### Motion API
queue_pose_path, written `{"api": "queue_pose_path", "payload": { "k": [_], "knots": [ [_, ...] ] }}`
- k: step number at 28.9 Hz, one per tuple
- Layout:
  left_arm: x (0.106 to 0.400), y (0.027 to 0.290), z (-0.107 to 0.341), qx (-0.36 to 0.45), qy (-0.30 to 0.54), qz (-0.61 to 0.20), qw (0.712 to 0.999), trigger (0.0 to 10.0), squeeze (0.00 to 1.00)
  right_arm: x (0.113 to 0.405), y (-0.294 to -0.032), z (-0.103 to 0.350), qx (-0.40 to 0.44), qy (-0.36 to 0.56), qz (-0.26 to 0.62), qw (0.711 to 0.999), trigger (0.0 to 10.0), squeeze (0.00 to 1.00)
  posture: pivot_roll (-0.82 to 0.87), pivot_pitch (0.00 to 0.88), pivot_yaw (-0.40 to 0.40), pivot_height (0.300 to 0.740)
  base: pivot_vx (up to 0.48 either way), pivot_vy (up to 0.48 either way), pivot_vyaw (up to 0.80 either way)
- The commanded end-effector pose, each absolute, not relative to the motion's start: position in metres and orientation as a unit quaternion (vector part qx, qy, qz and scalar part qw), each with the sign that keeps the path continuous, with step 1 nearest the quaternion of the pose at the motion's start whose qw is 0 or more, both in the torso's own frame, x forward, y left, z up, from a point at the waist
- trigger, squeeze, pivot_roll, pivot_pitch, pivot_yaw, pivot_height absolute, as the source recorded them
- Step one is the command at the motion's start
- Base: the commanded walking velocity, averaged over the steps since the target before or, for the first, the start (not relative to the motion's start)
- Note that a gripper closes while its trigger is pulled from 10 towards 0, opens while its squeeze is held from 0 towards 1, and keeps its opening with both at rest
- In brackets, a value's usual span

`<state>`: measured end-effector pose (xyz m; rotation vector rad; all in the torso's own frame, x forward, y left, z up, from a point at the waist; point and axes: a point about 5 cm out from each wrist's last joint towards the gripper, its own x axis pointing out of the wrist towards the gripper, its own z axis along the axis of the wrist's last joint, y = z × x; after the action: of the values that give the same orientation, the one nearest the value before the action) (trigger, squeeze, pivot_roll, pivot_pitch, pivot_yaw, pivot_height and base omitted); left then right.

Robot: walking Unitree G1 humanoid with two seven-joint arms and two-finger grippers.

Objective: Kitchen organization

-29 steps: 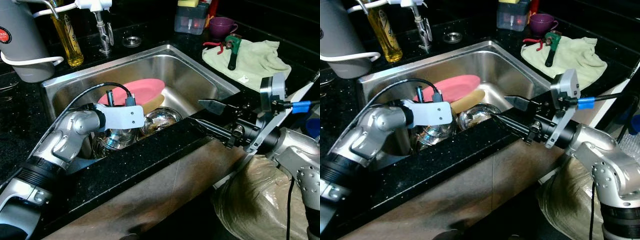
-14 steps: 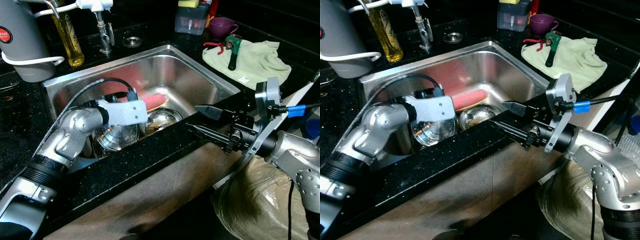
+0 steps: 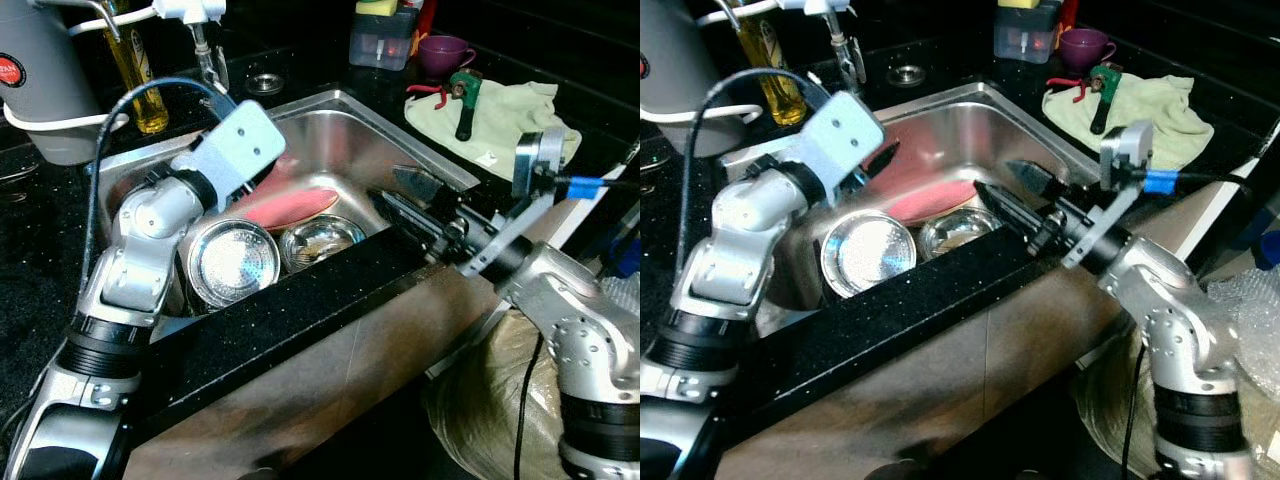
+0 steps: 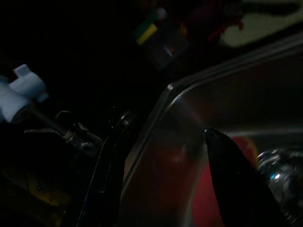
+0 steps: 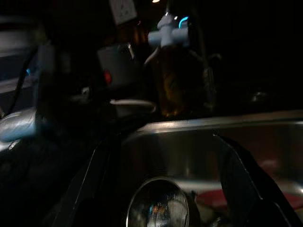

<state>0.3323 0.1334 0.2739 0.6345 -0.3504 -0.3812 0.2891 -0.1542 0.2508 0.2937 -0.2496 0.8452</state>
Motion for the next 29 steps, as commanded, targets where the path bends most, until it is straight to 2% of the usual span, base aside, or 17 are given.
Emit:
{"api": "queue_pose_path", "payload": {
  "k": [1,13,29],
  "knots": [
    [0.329,0.134,0.267,0.287,-0.157,-0.181,0.927,10.0,0.0,0.295,-0.156,0.25,0.15,-0.128,0.376,0.905,10.0,0.0,-0.01,0.045,0.028,0.732,-0.266,0.0,0.0],
    [0.318,0.123,0.254,0.259,-0.129,-0.19,0.938,10.0,0.0,0.296,-0.137,0.239,0.173,-0.116,0.377,0.903,10.0,0.0,-0.01,0.031,0.035,0.732,-0.3,0.0,0.0],
    [0.314,0.118,0.252,0.25,-0.119,-0.189,0.942,10.0,0.0,0.297,-0.133,0.236,0.174,-0.11,0.375,0.904,10.0,0.0,-0.01,0.04,0.035,0.732,-0.339,0.0,0.8]
  ]
}}
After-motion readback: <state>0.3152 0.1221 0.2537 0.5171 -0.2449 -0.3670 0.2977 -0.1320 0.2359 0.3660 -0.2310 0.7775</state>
